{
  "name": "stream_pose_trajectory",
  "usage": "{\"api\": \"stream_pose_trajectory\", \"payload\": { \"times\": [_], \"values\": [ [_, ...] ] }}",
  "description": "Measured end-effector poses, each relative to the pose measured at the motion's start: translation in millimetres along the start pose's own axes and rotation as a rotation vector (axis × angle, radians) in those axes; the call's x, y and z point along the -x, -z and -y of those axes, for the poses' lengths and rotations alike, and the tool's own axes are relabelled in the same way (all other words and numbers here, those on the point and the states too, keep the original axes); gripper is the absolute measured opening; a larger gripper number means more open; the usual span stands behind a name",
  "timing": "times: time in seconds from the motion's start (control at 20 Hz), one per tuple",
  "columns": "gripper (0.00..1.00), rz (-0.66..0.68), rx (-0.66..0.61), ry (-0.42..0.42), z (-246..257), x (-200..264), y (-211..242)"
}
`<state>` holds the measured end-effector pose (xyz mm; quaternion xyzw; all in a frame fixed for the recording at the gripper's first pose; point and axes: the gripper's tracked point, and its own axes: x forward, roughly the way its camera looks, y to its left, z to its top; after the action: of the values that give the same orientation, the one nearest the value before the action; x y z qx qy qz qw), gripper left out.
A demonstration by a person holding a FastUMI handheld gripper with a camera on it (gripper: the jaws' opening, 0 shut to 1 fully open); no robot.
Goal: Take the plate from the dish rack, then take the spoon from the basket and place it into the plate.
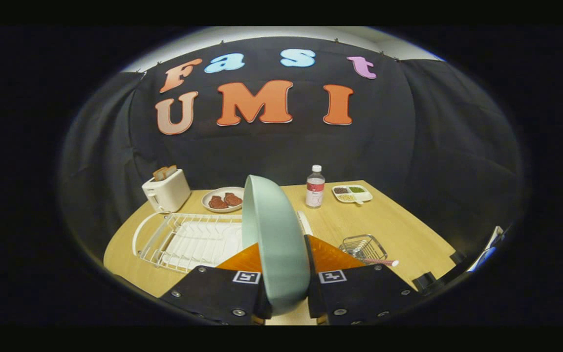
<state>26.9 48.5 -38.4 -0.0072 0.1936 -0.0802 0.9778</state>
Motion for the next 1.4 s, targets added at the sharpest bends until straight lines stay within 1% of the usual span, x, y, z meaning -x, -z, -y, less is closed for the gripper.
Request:
{"api": "stream_pose_trajectory", "payload": {
  "times": [0.25,0.4,0.6,0.9,1.0,1.2,1.4],
  "values": [
    [0.29,-0.033,-0.105,-0.076,12,28,40],
    [0.29,-0.081,-0.174,-0.117,18,35,73],
    [0.29,-0.157,-0.285,-0.179,19,39,117],
    [0.29,-0.244,-0.406,-0.217,22,33,169],
    [0.29,-0.265,-0.412,-0.213,22,29,181],
    [0.29,-0.296,-0.464,-0.260,13,25,189],
    [0.33,-0.314,-0.469,-0.263,16,23,195]
  ]
}}
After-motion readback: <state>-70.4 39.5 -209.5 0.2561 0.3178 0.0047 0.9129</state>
